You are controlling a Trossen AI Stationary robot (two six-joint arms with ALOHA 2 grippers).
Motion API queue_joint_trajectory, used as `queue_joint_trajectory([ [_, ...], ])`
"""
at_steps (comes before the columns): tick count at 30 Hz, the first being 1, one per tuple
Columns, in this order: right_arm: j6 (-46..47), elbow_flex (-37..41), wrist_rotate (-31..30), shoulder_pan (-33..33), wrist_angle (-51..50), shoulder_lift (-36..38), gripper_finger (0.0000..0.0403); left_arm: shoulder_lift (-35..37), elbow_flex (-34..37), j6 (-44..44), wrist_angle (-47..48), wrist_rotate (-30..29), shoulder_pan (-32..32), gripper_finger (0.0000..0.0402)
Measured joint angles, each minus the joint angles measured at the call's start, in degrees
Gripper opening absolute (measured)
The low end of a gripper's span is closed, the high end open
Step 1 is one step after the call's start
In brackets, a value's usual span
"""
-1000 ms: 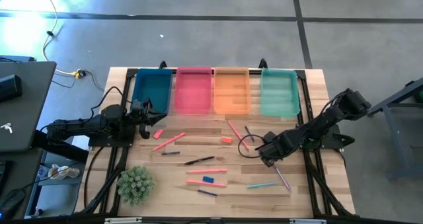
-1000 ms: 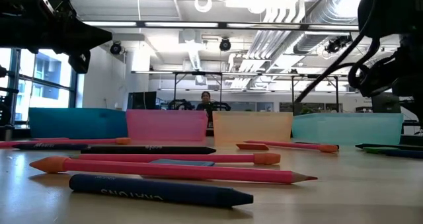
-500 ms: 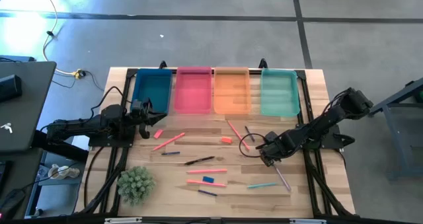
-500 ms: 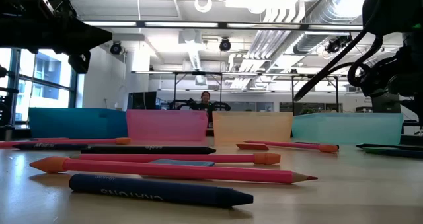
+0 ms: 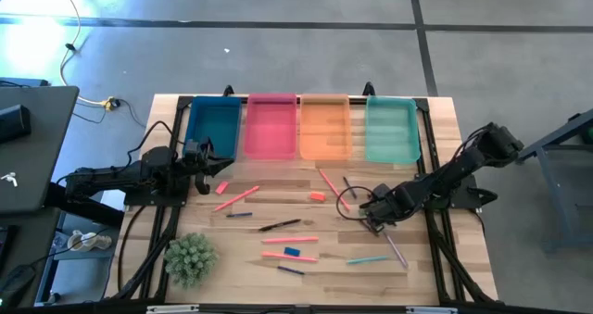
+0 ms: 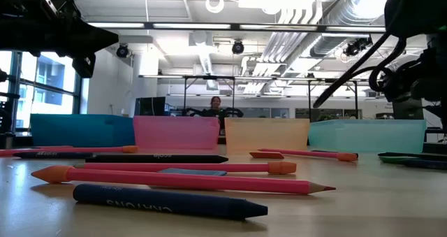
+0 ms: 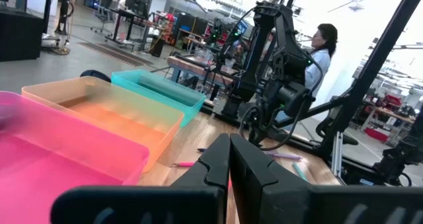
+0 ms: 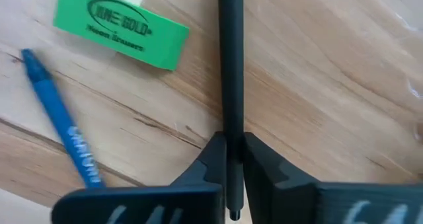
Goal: Sort crayons/erasers/pens/pencils in bins
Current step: Put the right black pen into the light green bin
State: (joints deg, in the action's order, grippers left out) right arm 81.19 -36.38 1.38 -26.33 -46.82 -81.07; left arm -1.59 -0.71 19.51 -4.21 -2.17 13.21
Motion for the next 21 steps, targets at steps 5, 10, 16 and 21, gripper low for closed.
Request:
queue_joint_trajectory([
  [5, 1.3, -2.7, -2.9, 0.4, -4.7, 2.9, 0.0006, 0.0, 0.0, 2.7, -0.4, 0.0, 0.0, 0.0000],
  [10, 2.1, -5.0, -8.4, 0.5, -5.8, 6.6, 0.0006, 0.0, 0.0, 5.3, -0.5, 0.0, 0.0, 0.0000],
  [16, 3.8, -7.5, -17.4, 2.9, -6.6, 11.2, 0.0005, 0.0, 0.0, 5.9, -0.5, 0.0, 0.0, 0.0000],
  [21, 3.4, -9.0, -27.1, 6.8, -7.2, 15.5, 0.0005, 0.0, 0.0, 6.1, -0.4, 0.0, 0.0, 0.0000],
])
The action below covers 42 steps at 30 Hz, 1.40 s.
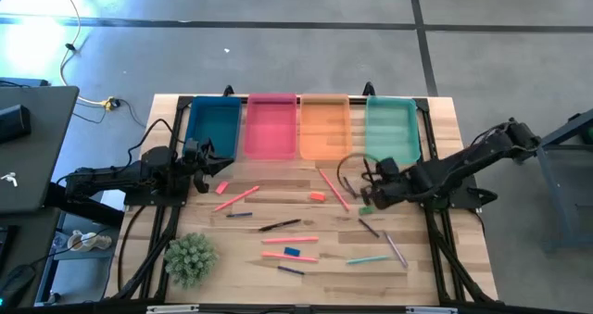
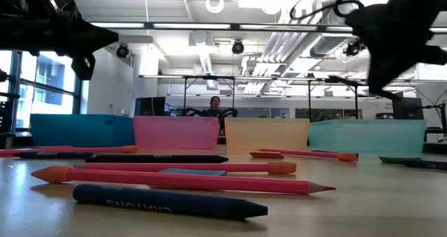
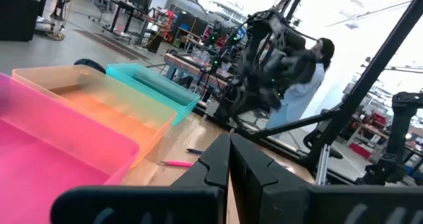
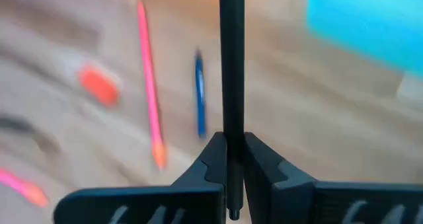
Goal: Sort crayons/erasers/pens/pencils in bins
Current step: Put the right black pen into the light green bin
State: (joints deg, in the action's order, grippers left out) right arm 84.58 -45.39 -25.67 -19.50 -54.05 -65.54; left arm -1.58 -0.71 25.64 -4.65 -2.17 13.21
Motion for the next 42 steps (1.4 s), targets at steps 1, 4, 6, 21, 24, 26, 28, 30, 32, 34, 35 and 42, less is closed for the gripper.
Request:
queue_joint_trajectory([
  [1, 0.0, 0.0, -1.7, 0.9, -0.3, 0.8, 0.0005, 0.0, 0.0, 0.5, 0.0, 0.0, 0.0, 0.0000],
  [4, -0.2, 0.0, -7.4, 3.8, -0.2, 3.4, 0.0005, 0.0, 0.0, 1.3, 0.0, 0.0, 0.0, 0.0000],
  [6, -0.4, 0.0, -11.3, 5.9, -0.2, 4.8, 0.0005, 0.0, 0.0, 1.3, 0.0, 0.0, 0.0, 0.0000],
  [21, -25.5, 0.0, -22.8, 29.1, 6.5, 9.3, 0.0005, 0.0, 0.0, 2.7, 0.1, -5.1, 0.0, 0.0065],
  [24, -32.7, 0.0, -18.8, 34.4, 10.1, 9.3, 0.0005, 0.0, 0.0, 3.0, 0.3, -7.8, 0.0, 0.0098],
  [26, -36.1, 0.0, -15.6, 37.9, 11.1, 9.3, 0.0005, 0.0, 0.0, 4.3, 0.5, -9.5, 0.0, 0.0119],
  [28, -37.6, 0.0, -12.5, 41.0, 10.9, 9.3, 0.0005, 0.0, 0.0, 5.7, 0.5, -10.4, 0.0, 0.0137],
  [30, -38.5, 0.0, -9.1, 43.9, 10.5, 9.3, 0.0005, 0.0, 0.0, 5.7, 0.5, -10.5, 0.0, 0.0150],
  [32, -38.6, 0.0, -5.3, 46.4, 10.3, 9.3, 0.0005, 0.0, 0.0, 6.1, 0.5, -10.9, 0.0, 0.0155],
  [34, -38.6, -0.1, -1.0, 48.9, 10.2, 8.8, 0.0005, 0.0, 0.0, 7.5, -0.2, -11.7, 0.0, 0.0157],
  [35, -38.6, -0.1, 1.1, 50.1, 10.0, 8.3, 0.0005, 0.0, 0.0, 8.1, -1.0, -12.2, 0.0, 0.0157],
  [42, -41.0, 2.8, 8.5, 55.1, 10.1, 2.9, 0.0005, 0.0, 0.0, 5.5, -11.5, -12.4, 0.0, 0.0154],
])
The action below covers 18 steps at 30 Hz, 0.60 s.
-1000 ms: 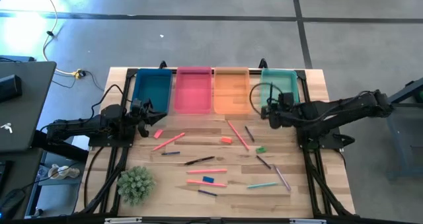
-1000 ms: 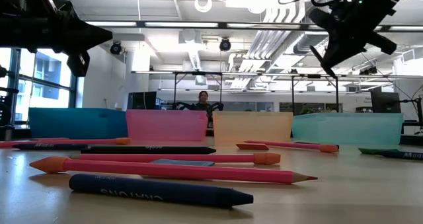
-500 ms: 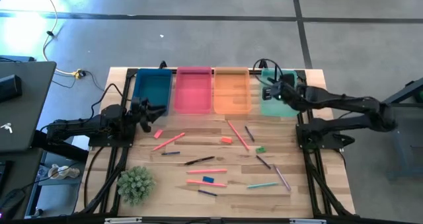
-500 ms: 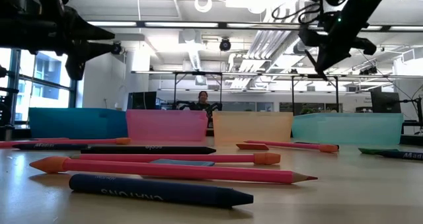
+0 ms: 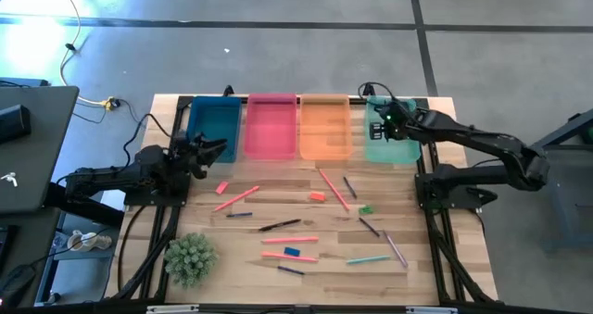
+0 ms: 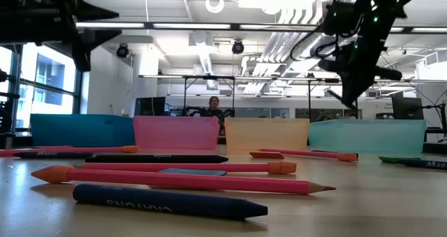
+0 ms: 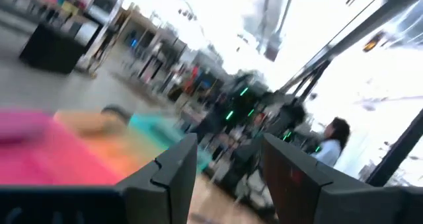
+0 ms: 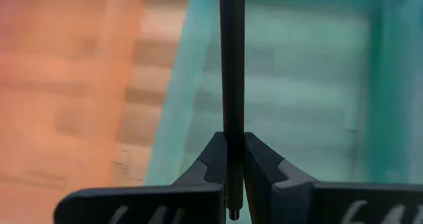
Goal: Sort crayons/erasers/pens/pencils in bins
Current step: Put the right black pen into the light green bin
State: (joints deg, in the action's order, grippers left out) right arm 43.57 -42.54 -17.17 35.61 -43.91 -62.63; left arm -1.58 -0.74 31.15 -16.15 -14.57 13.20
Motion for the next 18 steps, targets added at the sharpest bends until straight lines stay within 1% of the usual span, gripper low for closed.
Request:
queue_joint_trajectory([
  [2, -0.7, 0.3, 1.2, 0.5, -0.4, -2.0, 0.0005, 0.0, -0.7, -0.8, -0.8, 0.0, 0.0, 0.0154],
  [6, -1.6, 0.3, 1.4, 0.8, -0.3, -5.6, 0.0005, -0.3, -3.2, -3.2, -0.2, 0.3, 0.0, 0.0153],
  [10, -1.6, 0.3, 1.6, 0.8, -0.3, -9.2, 0.0005, -2.0, -6.4, -6.4, 1.1, 0.3, 0.0, 0.0153],
  [15, -2.5, 0.3, 2.4, 0.8, -0.3, -13.3, 0.0005, -6.3, -11.7, -7.8, 7.7, 0.3, 0.0, 0.0153],
  [18, -2.7, 0.3, 2.8, 0.8, -0.3, -15.2, 0.0005, -9.8, -15.7, -7.8, 13.8, 0.3, 0.0, 0.0153],
])
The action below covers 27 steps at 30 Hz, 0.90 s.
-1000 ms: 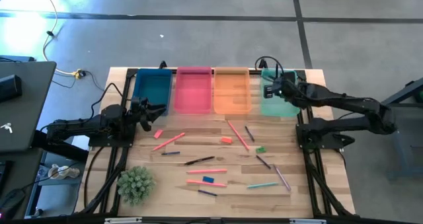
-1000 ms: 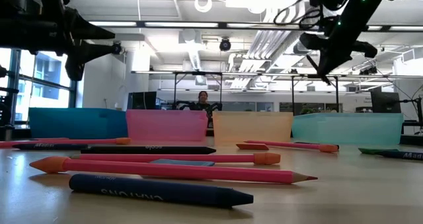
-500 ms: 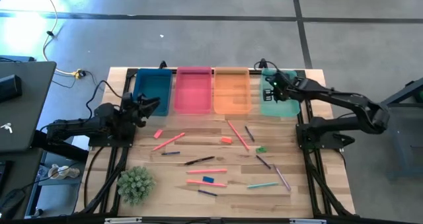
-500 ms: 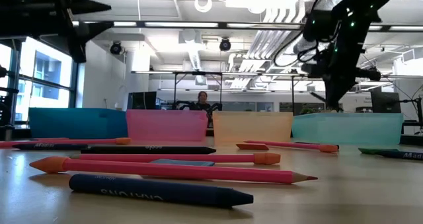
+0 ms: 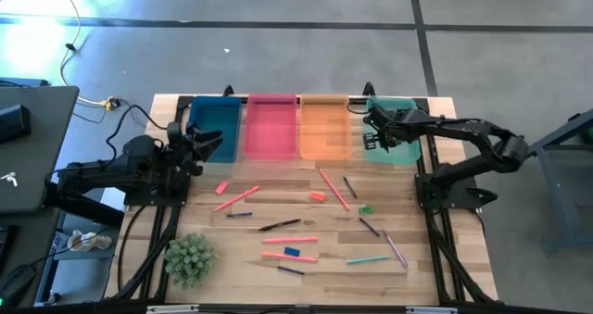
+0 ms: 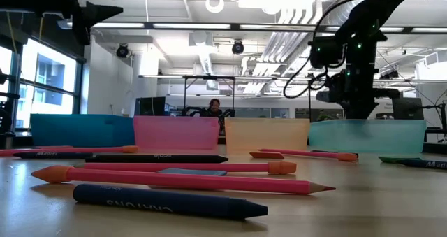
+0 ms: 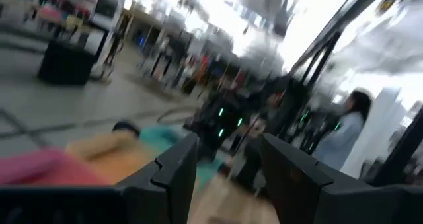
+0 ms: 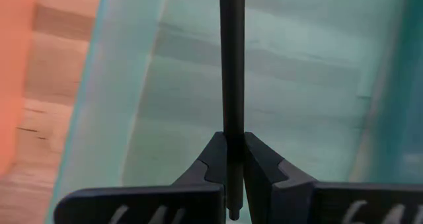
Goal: Sort crayons/erasers/pens/pencils in bins
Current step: Put the right black pen into the light green bin, then put the top left pink pencil into the blue bin
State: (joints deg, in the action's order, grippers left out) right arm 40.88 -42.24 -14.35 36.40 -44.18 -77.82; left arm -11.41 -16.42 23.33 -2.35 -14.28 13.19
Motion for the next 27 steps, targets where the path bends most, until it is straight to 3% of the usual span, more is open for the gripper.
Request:
queue_joint_trajectory([
  [8, -1.0, 0.0, 0.0, 0.0, 0.1, -3.7, 0.0013, -11.0, -11.8, -1.5, 17.8, 0.0, 0.0, 0.0153],
  [17, -1.6, 0.0, -0.3, 0.0, -0.1, -4.7, 0.0079, -23.3, -26.2, -1.1, 36.2, 0.2, 0.0, 0.0153],
  [23, -2.7, 0.0, -0.4, 0.0, -0.5, -4.6, 0.0116, -29.8, -30.9, 0.8, 42.7, 0.7, 0.0, 0.0153],
  [27, -3.9, 0.0, -0.2, 0.0, -1.3, -3.3, 0.0123, -32.9, -31.2, 3.3, 45.7, 5.0, 0.0, 0.0153],
])
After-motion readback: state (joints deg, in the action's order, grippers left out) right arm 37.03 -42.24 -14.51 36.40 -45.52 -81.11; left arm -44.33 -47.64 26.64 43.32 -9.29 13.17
